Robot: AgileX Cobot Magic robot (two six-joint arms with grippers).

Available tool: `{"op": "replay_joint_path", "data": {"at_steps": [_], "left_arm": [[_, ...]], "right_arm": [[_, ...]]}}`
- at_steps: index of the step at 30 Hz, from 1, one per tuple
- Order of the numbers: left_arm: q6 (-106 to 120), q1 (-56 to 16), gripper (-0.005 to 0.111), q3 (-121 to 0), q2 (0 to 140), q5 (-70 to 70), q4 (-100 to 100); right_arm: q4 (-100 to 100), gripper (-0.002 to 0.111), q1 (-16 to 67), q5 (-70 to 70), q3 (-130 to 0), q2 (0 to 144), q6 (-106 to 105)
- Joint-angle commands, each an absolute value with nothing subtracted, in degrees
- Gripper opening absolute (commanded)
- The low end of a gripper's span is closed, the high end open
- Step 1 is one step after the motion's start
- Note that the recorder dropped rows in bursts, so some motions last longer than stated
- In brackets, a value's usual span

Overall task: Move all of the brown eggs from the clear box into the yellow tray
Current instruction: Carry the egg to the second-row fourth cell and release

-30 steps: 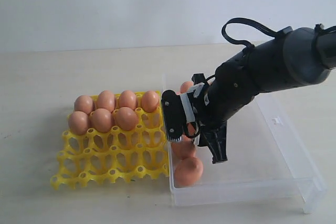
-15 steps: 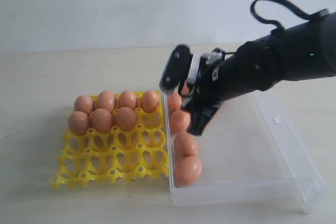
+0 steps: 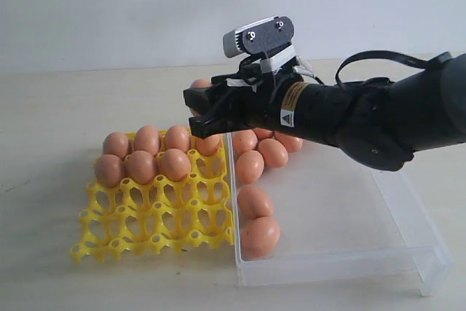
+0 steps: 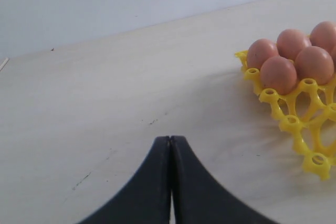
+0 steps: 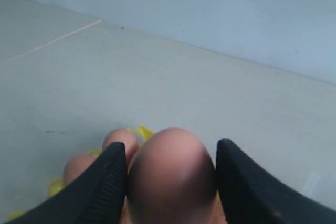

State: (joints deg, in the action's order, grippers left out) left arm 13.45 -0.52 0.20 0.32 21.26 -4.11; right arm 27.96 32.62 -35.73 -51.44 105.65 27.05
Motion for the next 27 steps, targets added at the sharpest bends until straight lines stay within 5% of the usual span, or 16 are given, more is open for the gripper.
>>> {"op": "replay_joint_path", "data": {"at_steps": [1,27], "left_arm": [[13.45,-0.6,0.0,0.0,0.0,20.83,-4.19],[13.45,-0.6,0.0,0.0,0.0,20.83,-4.19]], "right_arm": [[29.1,0.0,32.66,-42.78,-51.12,109.73,30.68],[23.0,0.0,32.66,-42.82,-51.23,116.79,23.69]]}}
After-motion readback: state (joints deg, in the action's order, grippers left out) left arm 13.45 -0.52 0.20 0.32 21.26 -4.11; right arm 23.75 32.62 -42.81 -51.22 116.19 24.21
